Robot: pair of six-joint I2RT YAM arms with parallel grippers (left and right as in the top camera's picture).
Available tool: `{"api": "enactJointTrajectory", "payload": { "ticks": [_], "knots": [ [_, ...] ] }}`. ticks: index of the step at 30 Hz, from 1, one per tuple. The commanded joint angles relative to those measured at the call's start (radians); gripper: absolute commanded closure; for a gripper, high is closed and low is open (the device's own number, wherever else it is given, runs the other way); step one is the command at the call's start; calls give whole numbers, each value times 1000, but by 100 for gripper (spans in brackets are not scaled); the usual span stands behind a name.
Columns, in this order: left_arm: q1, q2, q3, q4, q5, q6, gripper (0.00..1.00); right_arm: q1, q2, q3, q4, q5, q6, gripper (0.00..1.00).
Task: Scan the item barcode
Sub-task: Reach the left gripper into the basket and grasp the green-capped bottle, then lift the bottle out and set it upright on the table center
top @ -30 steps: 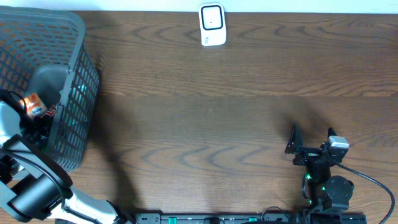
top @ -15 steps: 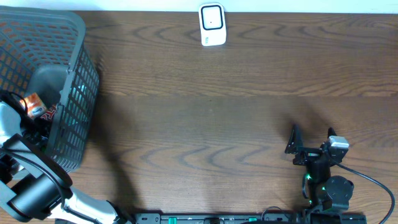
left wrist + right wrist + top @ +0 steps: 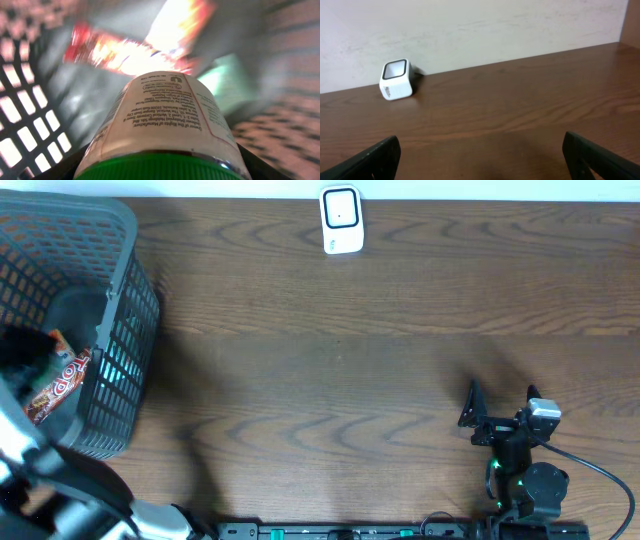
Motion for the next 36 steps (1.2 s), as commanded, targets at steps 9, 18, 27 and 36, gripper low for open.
{"api": "enactJointTrajectory", "payload": {
  "ticks": [9, 18, 27, 36],
  "knots": [
    [-278, -331, 117, 75, 229, -113, 29, 7, -4, -2, -4, 3, 10, 1],
    [-883, -225, 81, 79, -90, -322, 29, 7, -4, -2, -4, 3, 10, 1],
    [-1212, 83, 30, 79, -193, -782, 29, 7, -4, -2, -4, 3, 10, 1],
    [-1358, 394, 30, 112, -108, -1144, 29, 7, -4, -2, -4, 3, 10, 1]
  ]
}}
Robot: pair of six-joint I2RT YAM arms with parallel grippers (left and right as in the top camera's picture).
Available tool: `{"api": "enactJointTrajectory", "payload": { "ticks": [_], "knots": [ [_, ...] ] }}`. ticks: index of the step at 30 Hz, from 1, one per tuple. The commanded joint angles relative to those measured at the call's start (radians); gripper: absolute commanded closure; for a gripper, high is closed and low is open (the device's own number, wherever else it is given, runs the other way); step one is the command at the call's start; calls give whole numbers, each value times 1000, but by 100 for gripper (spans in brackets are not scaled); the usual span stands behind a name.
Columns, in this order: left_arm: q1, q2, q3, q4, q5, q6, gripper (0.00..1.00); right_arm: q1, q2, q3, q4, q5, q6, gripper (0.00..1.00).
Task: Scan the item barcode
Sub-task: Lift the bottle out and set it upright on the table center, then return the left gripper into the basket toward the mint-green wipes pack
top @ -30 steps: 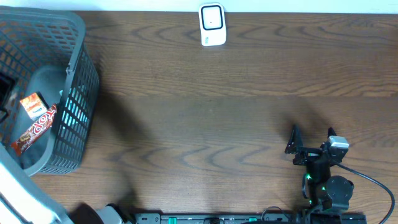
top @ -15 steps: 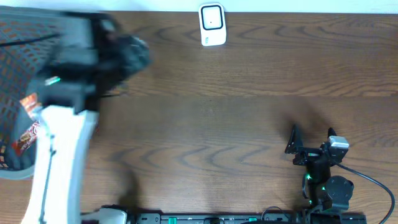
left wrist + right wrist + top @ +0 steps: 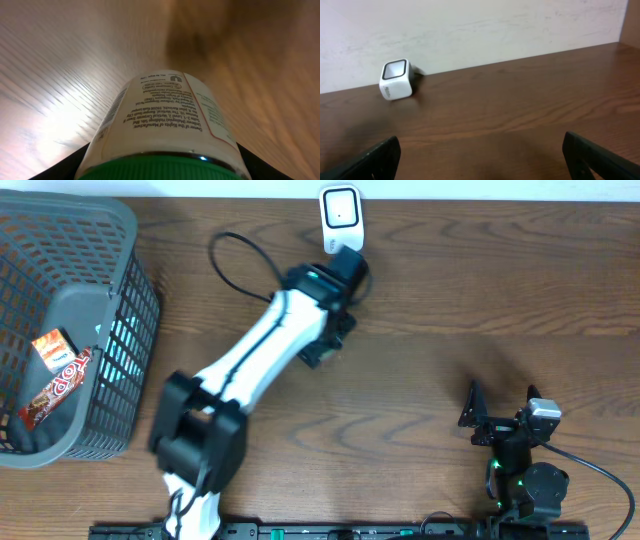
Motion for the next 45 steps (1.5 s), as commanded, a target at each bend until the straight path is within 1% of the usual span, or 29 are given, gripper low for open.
{"api": "enactJointTrajectory", "payload": {
  "ticks": [1, 2, 4, 5, 6, 7, 8, 10, 12, 16, 18, 19, 22, 24, 27, 28, 29, 30, 32, 35, 38, 41, 43, 45],
  "knots": [
    [-27, 100, 2, 36, 74, -192, 29, 7, -4, -2, -4, 2, 10, 1],
    [-33, 146, 2, 82, 142, -195, 29, 7, -4, -2, -4, 2, 10, 1],
    [-35, 191, 2, 134, 231, -215, 28, 7, -4, -2, -4, 2, 10, 1],
    [-35, 201, 2, 150, 252, -222, 28, 7, -4, -2, -4, 2, 10, 1],
    [-35, 206, 2, 159, 261, -228, 23, 7, -4, -2, -4, 2, 10, 1],
    [-35, 207, 2, 163, 261, -237, 11, 7, -4, -2, -4, 2, 10, 1],
    [-35, 206, 2, 167, 257, -238, 2, 7, -4, -2, -4, 2, 10, 1],
    [-35, 192, 4, 175, 256, -238, 2, 7, -4, -2, -4, 2, 10, 1],
    [-35, 171, 13, 175, 246, -210, 2, 7, -4, -2, -4, 2, 10, 1],
    [-35, 77, 48, 161, 161, -77, 2, 7, -4, -2, -4, 2, 10, 1],
    [-35, -51, 71, 120, 55, 62, 2, 7, -4, -2, -4, 2, 10, 1],
    [-35, -95, 73, 109, 35, 107, 2, 7, -4, -2, -4, 2, 10, 1],
    [-34, -247, 73, 83, -25, 312, 2, 7, -4, -2, -4, 2, 10, 1],
    [-26, -346, 73, 62, -124, 474, 2, 7, -4, -2, -4, 2, 10, 1],
    [5, -475, 73, 42, -265, 758, 2, 7, -4, -2, -4, 2, 10, 1],
    [37, -531, 73, 23, -321, 871, 2, 7, -4, -2, -4, 2, 10, 1],
    [68, -568, 73, 2, -375, 879, 2, 7, -4, -2, -4, 2, 10, 1],
    [106, -602, 73, -15, -418, 869, 2, 7, -4, -2, -4, 2, 10, 1],
    [222, -666, 73, -43, -472, 821, 2, 7, -4, -2, -4, 2, 10, 1],
    [448, -724, 73, -60, -463, 750, 2, 7, -4, -2, -4, 2, 10, 1],
    [702, -740, 72, -64, -391, 739, 2, 7, -4, -2, -4, 2, 10, 1],
    [902, -722, 61, -86, -301, 739, 2, 7, -4, -2, -4, 2, 10, 1],
    [1013, -697, 40, -103, -241, 739, 2, 7, -4, -2, -4, 2, 10, 1],
    [1095, -662, 14, -104, -179, 739, 2, 7, -4, -2, -4, 2, 10, 1]
  ]
}}
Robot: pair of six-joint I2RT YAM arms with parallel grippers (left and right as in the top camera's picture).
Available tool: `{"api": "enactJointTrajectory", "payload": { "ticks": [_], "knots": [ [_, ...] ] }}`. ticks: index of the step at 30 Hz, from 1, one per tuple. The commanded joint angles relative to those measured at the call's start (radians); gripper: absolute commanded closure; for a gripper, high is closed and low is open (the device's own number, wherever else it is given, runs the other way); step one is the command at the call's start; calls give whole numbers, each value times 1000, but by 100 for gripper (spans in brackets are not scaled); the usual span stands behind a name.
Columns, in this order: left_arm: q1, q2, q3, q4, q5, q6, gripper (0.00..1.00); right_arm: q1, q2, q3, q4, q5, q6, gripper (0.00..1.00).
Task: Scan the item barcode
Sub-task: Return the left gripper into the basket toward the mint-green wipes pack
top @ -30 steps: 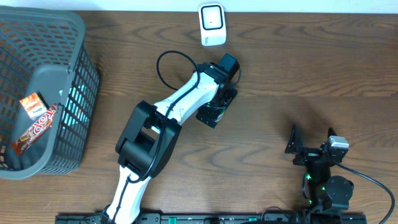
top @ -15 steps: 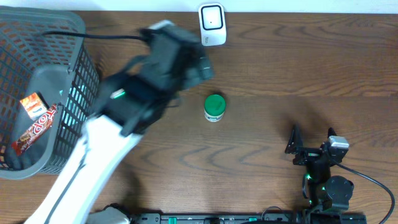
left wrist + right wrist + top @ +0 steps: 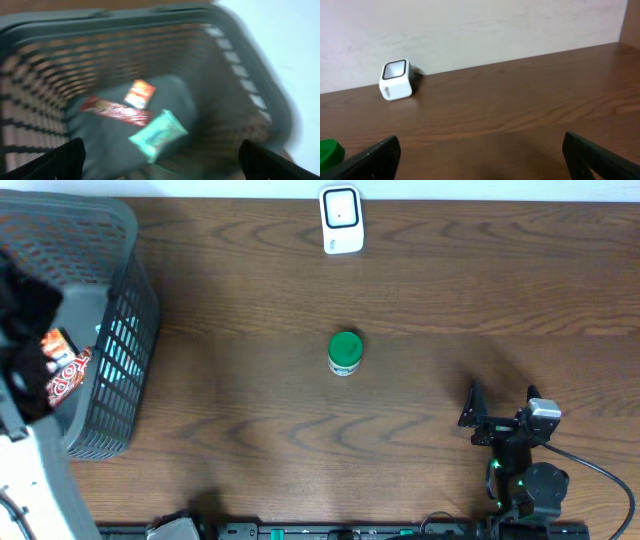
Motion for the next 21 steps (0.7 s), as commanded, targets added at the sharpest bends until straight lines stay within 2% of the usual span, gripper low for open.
{"api": "enactJointTrajectory", "payload": {
  "ticks": [1, 4, 7, 14, 21],
  "knots": [
    [139, 75, -53, -8, 161, 5, 2, 7, -4, -2, -4, 2, 10, 1],
    [235, 166, -74, -24, 340, 11, 2, 7, -4, -2, -4, 2, 10, 1],
    [288, 289, -89, -45, 487, 80, 2, 7, -4, -2, -4, 2, 10, 1],
    [294, 502, -172, 12, 498, 85, 2, 7, -4, -2, -4, 2, 10, 1],
    [289, 622, -228, 63, 498, 94, 2, 7, -4, -2, -4, 2, 10, 1]
  ]
}}
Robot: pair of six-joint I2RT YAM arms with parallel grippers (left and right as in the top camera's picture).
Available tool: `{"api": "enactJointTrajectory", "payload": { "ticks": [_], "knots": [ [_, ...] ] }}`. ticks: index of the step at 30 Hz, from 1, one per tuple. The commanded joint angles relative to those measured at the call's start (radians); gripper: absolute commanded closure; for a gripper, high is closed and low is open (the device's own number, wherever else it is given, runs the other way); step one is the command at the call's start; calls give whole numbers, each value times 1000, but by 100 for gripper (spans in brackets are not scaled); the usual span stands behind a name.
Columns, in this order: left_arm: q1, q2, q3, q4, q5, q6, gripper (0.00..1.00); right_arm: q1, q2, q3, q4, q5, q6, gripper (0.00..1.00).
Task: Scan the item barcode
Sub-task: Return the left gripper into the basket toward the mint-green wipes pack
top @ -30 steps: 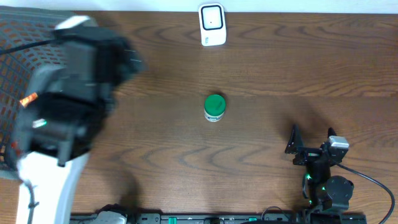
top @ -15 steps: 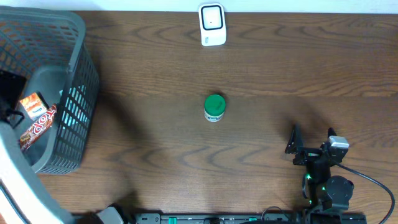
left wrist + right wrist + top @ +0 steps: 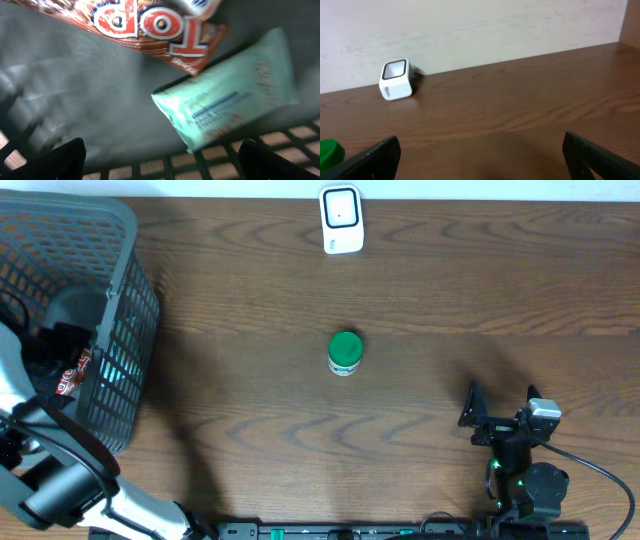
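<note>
A white barcode scanner (image 3: 340,220) stands at the table's far edge and also shows in the right wrist view as a white scanner (image 3: 396,80). A white bottle with a green cap (image 3: 345,353) stands upright mid-table, apart from both grippers. My left gripper (image 3: 60,345) is down inside the grey basket (image 3: 125,225). It is open (image 3: 160,160) close over a red "TOP" snack wrapper (image 3: 150,25) and a mint-green packet (image 3: 230,95), holding nothing. My right gripper (image 3: 500,405) rests open at the near right.
The basket's mesh wall (image 3: 150,167) shows just below the left fingers. The bottle's green cap (image 3: 330,152) peeks in at the left edge of the right wrist view. Bare brown tabletop (image 3: 450,290) lies between scanner, bottle and right arm.
My left gripper was above the basket looking down into it. Now it is low inside, close over the wrapper and the green packet. Bottle, scanner and right arm have not moved.
My left gripper was shut on the green-capped bottle inside the basket. Then it held the bottle over the table near the scanner. Later the bottle stood alone mid-table and the gripper was open over the basket. Now it is down among the packets.
</note>
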Motion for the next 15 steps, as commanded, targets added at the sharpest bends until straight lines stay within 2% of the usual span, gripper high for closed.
{"api": "enactJointTrajectory", "payload": {
  "ticks": [1, 15],
  "knots": [
    [-4, 49, -20, 16, 16, 24, 2, 7, -4, -2, -4, 2, 10, 1],
    [-111, 201, -64, 154, 13, 23, 2, 7, -4, -2, -4, 2, 10, 1]
  ]
}}
